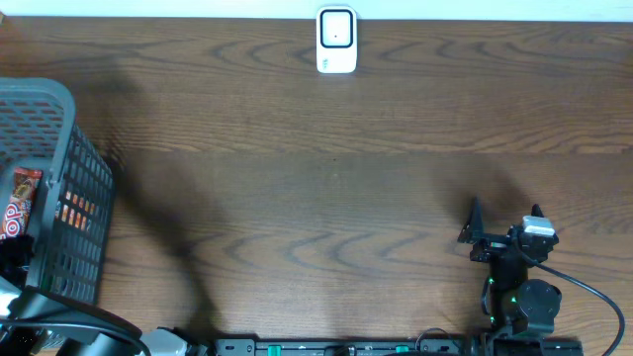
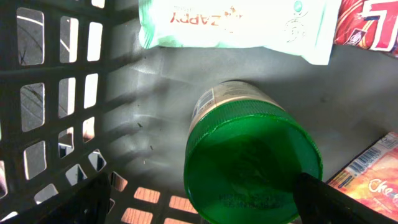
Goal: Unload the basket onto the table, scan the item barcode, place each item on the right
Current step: 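Reach the left gripper into the basket over the green-lidded jar, then grasp the green-lidded jar with the left gripper and lift it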
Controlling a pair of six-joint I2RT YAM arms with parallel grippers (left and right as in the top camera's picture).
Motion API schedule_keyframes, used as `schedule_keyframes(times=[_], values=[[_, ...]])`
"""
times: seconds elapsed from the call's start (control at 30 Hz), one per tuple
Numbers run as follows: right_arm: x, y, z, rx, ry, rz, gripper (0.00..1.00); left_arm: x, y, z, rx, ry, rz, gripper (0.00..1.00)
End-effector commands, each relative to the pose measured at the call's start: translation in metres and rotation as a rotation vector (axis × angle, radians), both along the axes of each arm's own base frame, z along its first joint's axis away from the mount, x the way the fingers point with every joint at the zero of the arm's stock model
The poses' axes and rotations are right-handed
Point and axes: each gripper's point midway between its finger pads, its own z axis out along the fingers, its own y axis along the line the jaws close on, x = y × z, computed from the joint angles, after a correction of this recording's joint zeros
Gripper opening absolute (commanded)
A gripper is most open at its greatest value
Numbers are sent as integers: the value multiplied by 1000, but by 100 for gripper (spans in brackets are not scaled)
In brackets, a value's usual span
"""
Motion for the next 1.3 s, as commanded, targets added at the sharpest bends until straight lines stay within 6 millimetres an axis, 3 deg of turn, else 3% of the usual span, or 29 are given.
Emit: schedule_keyframes(times=[0.0, 0.47, 0.93, 1.1, 1.27], values=[[0, 1, -1, -12, 3, 2, 99, -3, -7, -12, -34, 17, 14, 95], [0, 1, -1, -12, 3, 2, 99, 1, -15, -9, -59, -22, 12, 95], [0, 1, -1, -12, 3, 2, 99, 3, -13, 39, 113, -116, 14, 96], [0, 1, -1, -12, 3, 2, 99, 5, -9, 28, 85, -101, 14, 99], [0, 1, -1, -12, 3, 2, 99, 8, -4, 4, 24, -68, 15, 99]])
